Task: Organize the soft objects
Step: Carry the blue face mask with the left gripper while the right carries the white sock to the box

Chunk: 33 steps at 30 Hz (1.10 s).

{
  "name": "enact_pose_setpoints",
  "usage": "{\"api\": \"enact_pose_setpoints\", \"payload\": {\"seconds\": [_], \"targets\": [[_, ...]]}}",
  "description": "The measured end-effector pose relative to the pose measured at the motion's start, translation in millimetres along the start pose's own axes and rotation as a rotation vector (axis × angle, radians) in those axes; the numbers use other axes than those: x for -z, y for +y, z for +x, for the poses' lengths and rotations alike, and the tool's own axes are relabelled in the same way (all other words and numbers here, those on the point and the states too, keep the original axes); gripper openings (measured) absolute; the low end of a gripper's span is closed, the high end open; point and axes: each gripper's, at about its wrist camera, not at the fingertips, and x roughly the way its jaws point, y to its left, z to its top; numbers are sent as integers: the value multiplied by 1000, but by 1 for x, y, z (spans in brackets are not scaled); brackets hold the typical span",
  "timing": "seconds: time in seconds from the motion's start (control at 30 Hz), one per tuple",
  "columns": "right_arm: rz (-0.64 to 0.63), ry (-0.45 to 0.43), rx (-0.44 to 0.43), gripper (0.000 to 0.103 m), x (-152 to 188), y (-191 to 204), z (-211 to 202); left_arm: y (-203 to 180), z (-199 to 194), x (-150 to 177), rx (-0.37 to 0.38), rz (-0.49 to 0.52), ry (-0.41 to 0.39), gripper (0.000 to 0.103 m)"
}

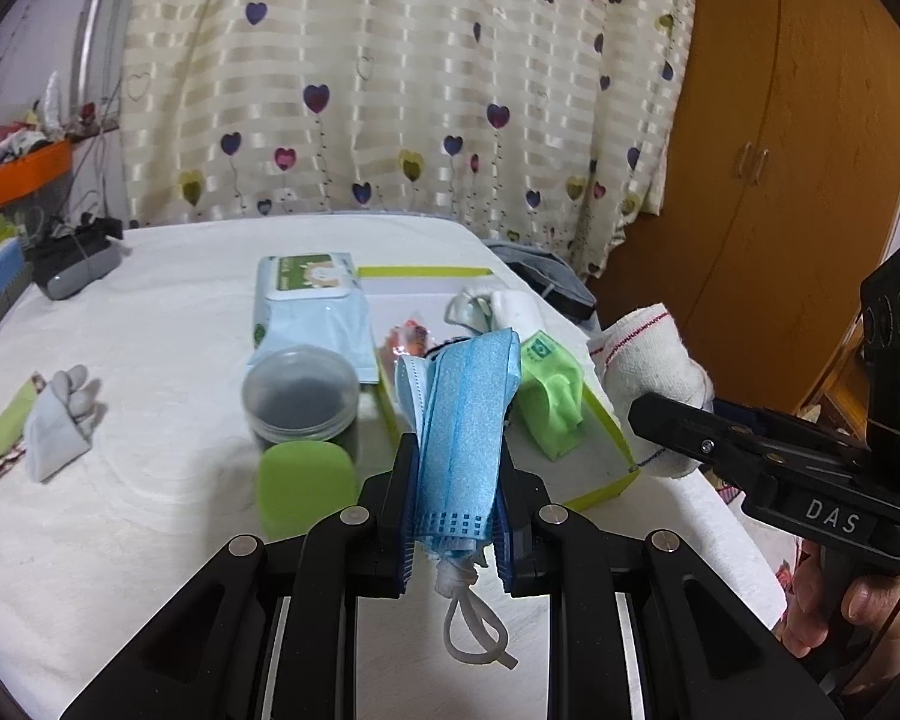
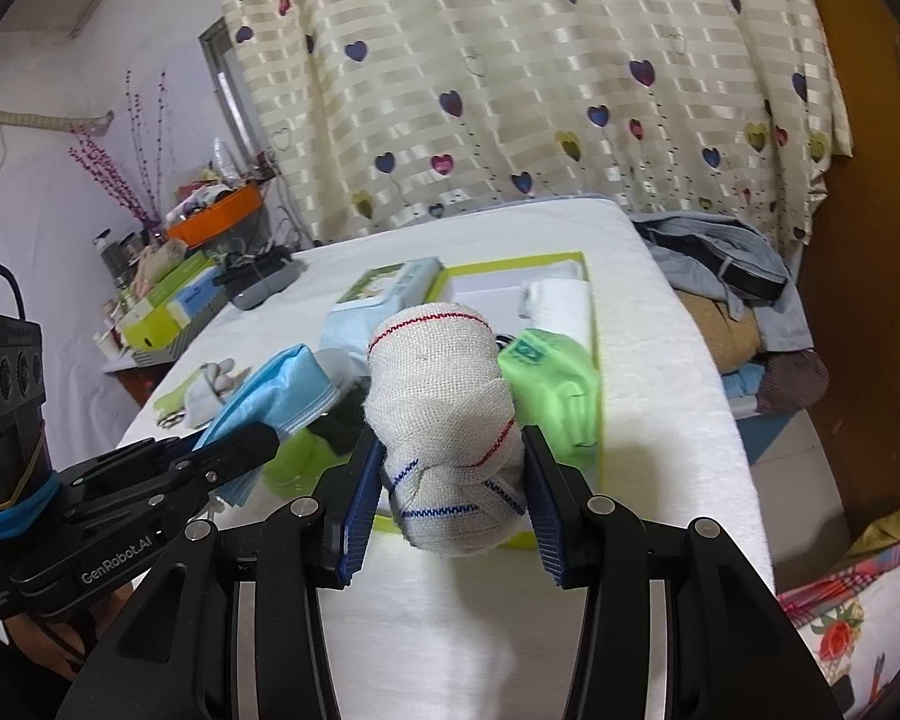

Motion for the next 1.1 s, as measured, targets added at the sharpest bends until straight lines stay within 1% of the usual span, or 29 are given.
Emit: {"api": "enact_pose_setpoints", "payload": {"seconds": [0.17, 0.47, 0.8, 0.9, 1.1], "targets": [[14, 25, 42, 46, 0, -13, 8, -4, 14, 1, 22, 3, 30, 19], [-1, 99, 93, 46, 1, -27, 28, -17, 42, -1, 68, 6, 90, 19], [-36, 167, 93, 46, -3, -32, 53, -16, 74, -2, 98, -27, 165, 19], [-38, 180, 84, 46, -3, -34, 59, -13, 82, -2, 90, -36, 179, 19], [-38, 175, 78, 46, -9, -36, 66, -16, 93, -4, 67, -30, 183, 19]]}}
